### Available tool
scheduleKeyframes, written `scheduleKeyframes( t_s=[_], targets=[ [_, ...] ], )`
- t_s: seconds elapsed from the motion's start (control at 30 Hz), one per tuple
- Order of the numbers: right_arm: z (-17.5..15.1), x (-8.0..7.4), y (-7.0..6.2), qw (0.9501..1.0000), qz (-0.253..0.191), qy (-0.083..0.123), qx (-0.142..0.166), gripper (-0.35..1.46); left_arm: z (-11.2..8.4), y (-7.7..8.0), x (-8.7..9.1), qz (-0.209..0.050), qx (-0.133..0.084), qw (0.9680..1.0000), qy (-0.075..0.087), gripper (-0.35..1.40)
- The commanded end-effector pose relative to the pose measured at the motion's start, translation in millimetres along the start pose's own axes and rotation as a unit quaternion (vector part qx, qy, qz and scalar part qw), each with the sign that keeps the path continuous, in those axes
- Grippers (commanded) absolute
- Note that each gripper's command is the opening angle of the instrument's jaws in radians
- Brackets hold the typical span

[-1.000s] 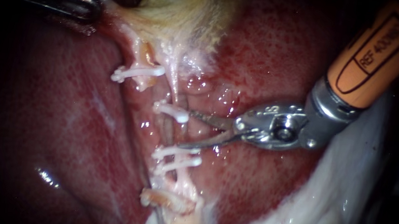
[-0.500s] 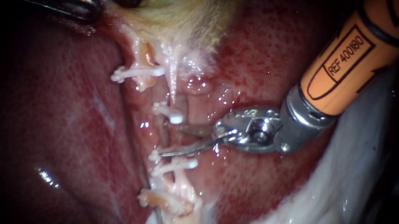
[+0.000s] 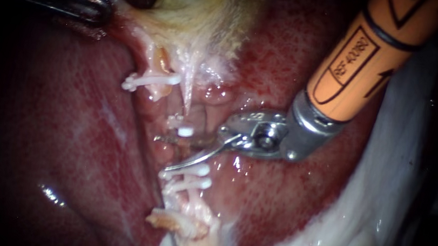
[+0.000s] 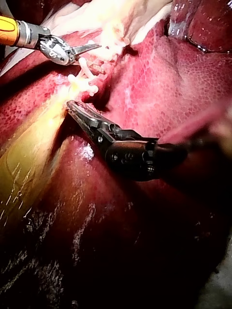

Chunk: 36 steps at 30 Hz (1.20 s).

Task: Go to the cutting position right tube

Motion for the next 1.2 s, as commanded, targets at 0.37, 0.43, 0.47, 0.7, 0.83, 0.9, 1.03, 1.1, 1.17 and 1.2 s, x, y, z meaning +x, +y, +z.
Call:
scheduleKeyframes(
  t_s=[0.37, 0.43, 0.47, 0.7, 0.83, 0.9, 1.03, 1.1, 1.17, 1.2],
  targets=[
    [1.0, 0.8, -0.2, 0.9994, 0.01, 0.027, 0.021, 1.22, 0.0, 0.0, 0.0, 0.0, 0.0, 1.0, 0.0, -0.35],
    [0.8, 1.5, -0.8, 0.9991, 0.011, 0.033, 0.025, 1.22, 0.0, 0.1, 0.0, 0.0, 0.0, 1.0, 0.0, -0.35],
    [0.7, 1.8, -1.0, 0.9989, 0.012, 0.036, 0.028, 1.22, 0.0, 0.1, 0.0, 0.0, 0.0, 1.0, 0.0, -0.35],
    [0.9, 3.1, -2.8, 0.9984, 0.013, 0.042, 0.035, 1.2, 0.0, 0.0, 0.0, 0.0, 0.0, 1.0, 0.0, -0.35],
    [0.9, 3.0, -2.8, 0.9984, 0.013, 0.042, 0.036, 1.2, 0.0, 0.0, 0.0, 0.0, 0.0, 1.0, 0.0, -0.35],
    [0.8, 3.0, -2.7, 0.9984, 0.013, 0.042, 0.036, 1.2, 0.0, 0.0, 0.0, 0.0, 0.0, 1.0, 0.0, -0.35],
    [0.8, 3.0, -2.6, 0.9984, 0.013, 0.042, 0.036, 1.2, 0.0, 0.0, 0.0, 0.0, 0.0, 1.0, 0.0, -0.35],
    [0.9, 2.9, -2.6, 0.9984, 0.013, 0.041, 0.036, 1.2, 0.0, 0.0, 0.0, 0.0, 0.0, 1.0, 0.0, -0.35],
    [0.8, 2.6, -2.4, 0.9984, 0.015, 0.041, 0.036, 1.22, 0.0, 0.0, 0.0, 0.0, 0.0, 1.0, 0.0, -0.35],
    [0.8, 2.4, -2.2, 0.9984, 0.017, 0.043, 0.034, 1.22, 0.0, 0.0, 0.0, 0.0, 0.0, 1.0, 0.0, -0.35]
  ],
)
